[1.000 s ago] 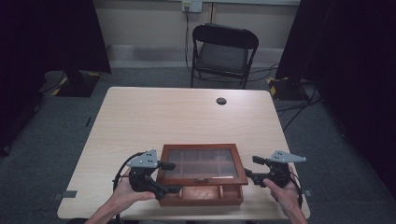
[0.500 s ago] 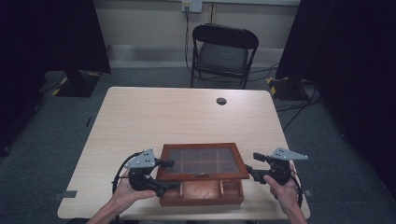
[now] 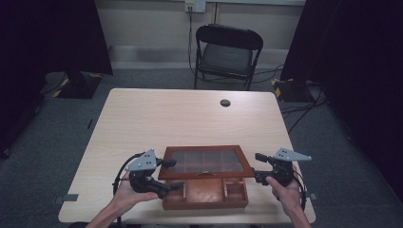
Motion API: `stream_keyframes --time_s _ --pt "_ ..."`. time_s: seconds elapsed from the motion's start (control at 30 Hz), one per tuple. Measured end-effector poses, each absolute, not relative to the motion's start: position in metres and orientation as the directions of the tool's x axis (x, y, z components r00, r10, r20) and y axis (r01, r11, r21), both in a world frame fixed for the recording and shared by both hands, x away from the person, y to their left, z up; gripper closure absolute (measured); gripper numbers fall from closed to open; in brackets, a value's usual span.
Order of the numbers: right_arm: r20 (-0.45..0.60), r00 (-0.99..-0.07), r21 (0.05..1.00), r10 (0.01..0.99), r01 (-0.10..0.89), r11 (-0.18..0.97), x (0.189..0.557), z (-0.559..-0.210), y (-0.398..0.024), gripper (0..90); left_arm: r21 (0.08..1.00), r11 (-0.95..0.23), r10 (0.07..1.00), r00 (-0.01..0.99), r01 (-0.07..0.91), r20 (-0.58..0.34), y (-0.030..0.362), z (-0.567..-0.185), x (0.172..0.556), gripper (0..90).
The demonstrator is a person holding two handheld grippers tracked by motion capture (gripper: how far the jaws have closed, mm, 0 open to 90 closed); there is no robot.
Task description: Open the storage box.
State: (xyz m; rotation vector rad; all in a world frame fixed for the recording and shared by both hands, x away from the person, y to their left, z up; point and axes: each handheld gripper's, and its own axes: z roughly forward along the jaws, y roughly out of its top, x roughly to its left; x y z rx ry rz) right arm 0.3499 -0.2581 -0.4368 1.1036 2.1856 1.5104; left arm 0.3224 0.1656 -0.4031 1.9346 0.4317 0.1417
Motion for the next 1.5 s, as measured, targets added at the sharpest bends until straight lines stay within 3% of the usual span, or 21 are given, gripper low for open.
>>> stream_keyframes --time_s 0.7,1.37,1.5 --pt "0.190 -0.717 0.893 0.671 0.410 0.186 0.351 -0.428 -0.245 24.7 0.927 -0.309 0.419 0.906 0.213 -0.069 0.173 -0.404 0.328 30.1" --pt "0.169 -0.733 0.896 0.659 0.392 0.207 0.357 -0.417 -0.231 31.7 0.929 -0.294 0.456 0.887 0.223 -0.069 0.182 -0.399 0.333 25.6" --pt "0.172 -0.731 0.898 0.661 0.392 0.200 0.361 -0.415 -0.230 31.8 0.929 -0.284 0.487 0.870 0.237 -0.073 0.182 -0.401 0.340 28.6"
